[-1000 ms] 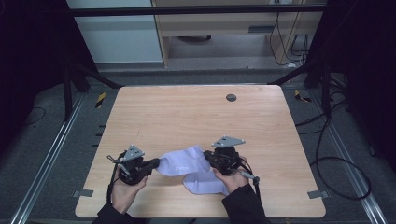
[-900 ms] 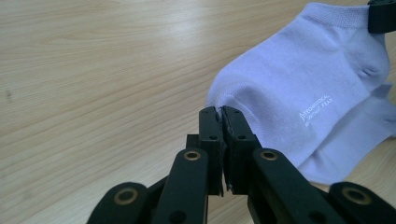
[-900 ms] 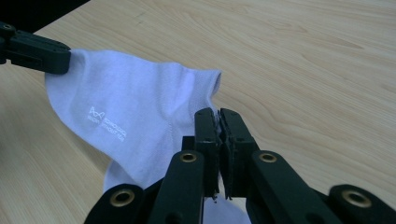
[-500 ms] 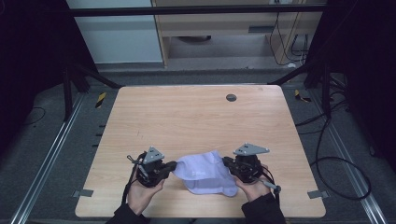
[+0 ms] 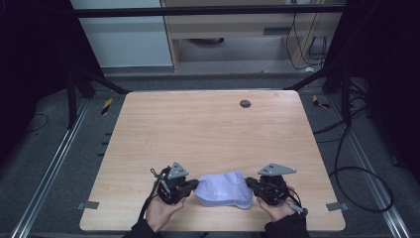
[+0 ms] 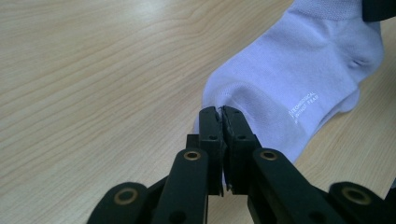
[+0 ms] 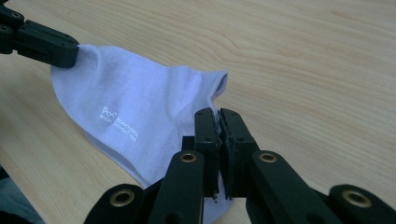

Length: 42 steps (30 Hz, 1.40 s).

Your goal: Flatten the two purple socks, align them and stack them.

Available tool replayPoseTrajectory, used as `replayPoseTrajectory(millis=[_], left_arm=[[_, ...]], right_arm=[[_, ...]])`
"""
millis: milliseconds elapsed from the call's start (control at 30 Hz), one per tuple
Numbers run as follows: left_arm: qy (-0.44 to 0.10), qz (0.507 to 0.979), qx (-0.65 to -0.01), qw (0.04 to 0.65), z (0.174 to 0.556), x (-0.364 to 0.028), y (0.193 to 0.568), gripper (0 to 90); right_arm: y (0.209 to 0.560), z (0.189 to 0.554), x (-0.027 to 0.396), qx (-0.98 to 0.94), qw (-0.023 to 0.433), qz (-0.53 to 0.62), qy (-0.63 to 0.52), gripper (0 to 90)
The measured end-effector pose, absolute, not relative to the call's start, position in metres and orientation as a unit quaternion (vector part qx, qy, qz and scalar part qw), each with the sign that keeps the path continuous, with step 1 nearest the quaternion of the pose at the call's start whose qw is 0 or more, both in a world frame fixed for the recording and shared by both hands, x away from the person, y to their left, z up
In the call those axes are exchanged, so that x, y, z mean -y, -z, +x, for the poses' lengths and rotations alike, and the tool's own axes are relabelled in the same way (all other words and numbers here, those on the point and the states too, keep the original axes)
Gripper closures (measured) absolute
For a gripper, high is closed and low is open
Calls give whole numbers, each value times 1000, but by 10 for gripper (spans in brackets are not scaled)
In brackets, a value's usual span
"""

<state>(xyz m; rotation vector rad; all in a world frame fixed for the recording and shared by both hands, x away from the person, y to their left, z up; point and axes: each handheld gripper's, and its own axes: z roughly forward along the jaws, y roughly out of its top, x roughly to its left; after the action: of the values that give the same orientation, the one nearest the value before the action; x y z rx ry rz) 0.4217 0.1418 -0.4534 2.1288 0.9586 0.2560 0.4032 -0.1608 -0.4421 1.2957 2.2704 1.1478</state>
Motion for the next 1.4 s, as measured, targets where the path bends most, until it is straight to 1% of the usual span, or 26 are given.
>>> replayPoseTrajectory(millis=[533,767,933,1000,1033,1133,1167,1200,1267,1400], left_arm=[[-88,846,-377,366,424,-136,469,867],[-90,852,-377,353,426,-135,476,866],[-90,853,-379,347,426,-134,482,846],[-97,853,-378,346,426,-134,483,804],[-100,853,-378,345,427,-135,483,764],[-108,850,-383,345,427,-137,483,694],[-108,850,-383,345,427,-137,483,660],[-115,846,-386,350,428,-139,481,660],[-128,837,-390,363,429,-146,477,556],[-150,818,-400,385,434,-161,470,449]], right_arm=[[458,401,163,-795,119,458,-378,869],[466,405,162,-800,118,460,-368,865],[476,409,166,-800,113,466,-360,847],[478,410,167,-800,114,467,-358,801],[479,410,168,-801,120,465,-358,762],[482,412,170,-798,134,465,-359,664],[482,412,170,-798,134,465,-359,664],[483,412,172,-794,136,468,-363,623],[483,415,181,-779,155,472,-383,521],[482,420,195,-760,177,479,-403,458]])
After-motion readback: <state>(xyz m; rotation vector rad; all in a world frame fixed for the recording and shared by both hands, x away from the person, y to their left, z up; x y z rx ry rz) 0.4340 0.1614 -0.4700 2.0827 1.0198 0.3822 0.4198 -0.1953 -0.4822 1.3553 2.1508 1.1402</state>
